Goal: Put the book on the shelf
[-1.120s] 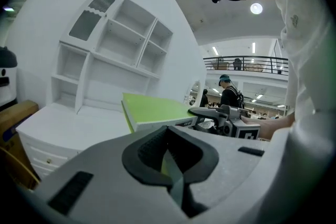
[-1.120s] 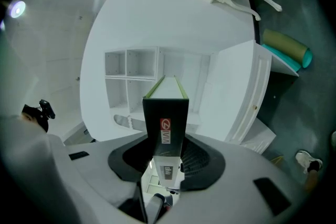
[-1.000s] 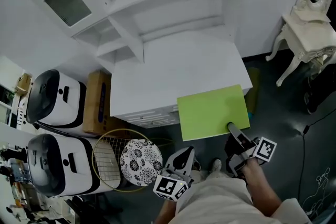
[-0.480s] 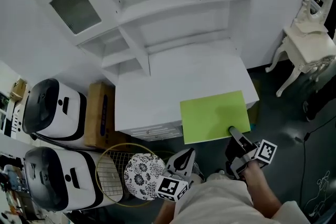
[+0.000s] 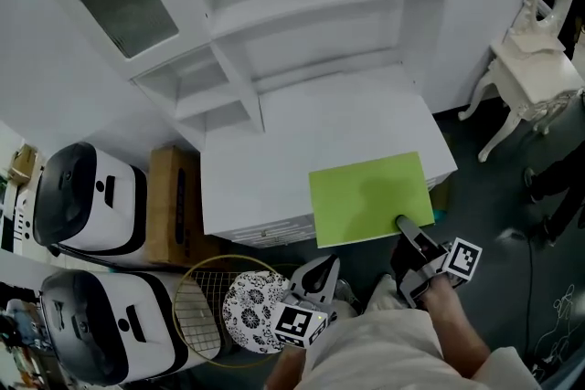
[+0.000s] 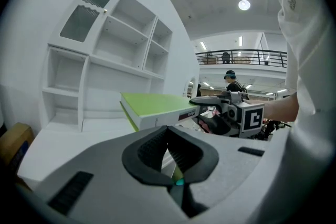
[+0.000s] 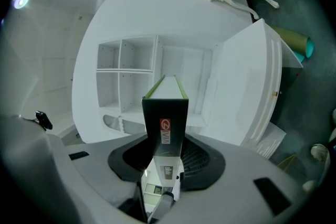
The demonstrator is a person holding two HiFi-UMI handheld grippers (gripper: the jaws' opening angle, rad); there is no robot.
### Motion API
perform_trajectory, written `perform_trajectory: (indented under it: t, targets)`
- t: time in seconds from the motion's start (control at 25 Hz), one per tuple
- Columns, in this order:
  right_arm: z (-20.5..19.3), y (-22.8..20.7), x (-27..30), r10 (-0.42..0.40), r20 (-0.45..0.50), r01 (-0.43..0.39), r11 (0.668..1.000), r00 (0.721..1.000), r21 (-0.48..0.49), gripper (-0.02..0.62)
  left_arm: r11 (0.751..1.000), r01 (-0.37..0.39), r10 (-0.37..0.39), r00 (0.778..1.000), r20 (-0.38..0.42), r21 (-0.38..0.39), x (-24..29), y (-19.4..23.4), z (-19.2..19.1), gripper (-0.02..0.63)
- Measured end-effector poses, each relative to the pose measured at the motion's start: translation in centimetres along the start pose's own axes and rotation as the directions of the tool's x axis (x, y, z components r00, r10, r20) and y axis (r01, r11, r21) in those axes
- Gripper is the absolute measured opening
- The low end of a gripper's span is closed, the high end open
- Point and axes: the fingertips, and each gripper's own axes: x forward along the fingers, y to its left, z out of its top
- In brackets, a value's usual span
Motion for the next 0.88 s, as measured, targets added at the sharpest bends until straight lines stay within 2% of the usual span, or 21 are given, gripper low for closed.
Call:
perform_trajectory:
  t: [0.32,0.72,0.88]
  targets:
    - [0.6,0.2,2.1,0.014,0.005,-0.014,1.0,1.0,0.014,0.146,1.0,0.017,-0.017,1.0,-0.007,-0.015,1.3,1.3,-0.1,0.003]
    - [3.6,-0.6,6.4,0.022,-0.016,-0.021,0.999,1.0,0.049,0.146,0.999,-0.043,0.043,0.999,-0.008,-0.029,4.3,4.4,1.3,0.003]
    - [5.3,-0.8,8.3,0.019,-0.032,-0.018,0.999,0.999,0.049,0.146,0.998,-0.043,0.043,0.999,-0.008,-0.035,6.7,5.5,2.2,0.003]
